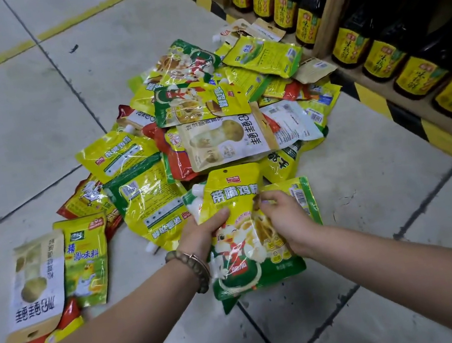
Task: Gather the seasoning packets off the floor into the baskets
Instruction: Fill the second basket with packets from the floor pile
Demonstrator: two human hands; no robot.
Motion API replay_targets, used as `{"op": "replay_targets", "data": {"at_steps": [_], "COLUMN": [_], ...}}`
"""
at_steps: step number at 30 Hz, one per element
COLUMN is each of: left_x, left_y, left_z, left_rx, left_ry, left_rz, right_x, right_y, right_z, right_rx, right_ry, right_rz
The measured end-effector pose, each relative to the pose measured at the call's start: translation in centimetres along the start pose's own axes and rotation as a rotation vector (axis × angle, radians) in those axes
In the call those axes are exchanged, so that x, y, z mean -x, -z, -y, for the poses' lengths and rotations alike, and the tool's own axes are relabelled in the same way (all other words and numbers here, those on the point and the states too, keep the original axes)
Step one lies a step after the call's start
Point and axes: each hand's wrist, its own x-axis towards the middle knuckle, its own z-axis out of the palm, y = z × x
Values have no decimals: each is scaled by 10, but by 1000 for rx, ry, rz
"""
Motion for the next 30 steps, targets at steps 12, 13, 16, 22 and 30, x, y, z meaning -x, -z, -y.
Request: {"op": "replay_targets", "data": {"at_steps": [12,13,16,22,30], "left_x": [-17,-23,-23,-28,20], "left_y": [31,35,36,26,-13], "left_z": [9,13,10,14,-11], "left_rx": [95,85,60,78,2], "left_ry": [39,48,61,25,52], "left_rz": [-111,-107,-66,-48,-74], "right_x": [-66,-68,-75,-68,42], "right_y": [30,30,38,97,126], "right_z": [9,9,5,-17,-13], "right_rx": [1509,1523,1379,755,88], "right_ry": [437,406,176,-43,-50], "right_rz": [137,106,145,-22,-590]}}
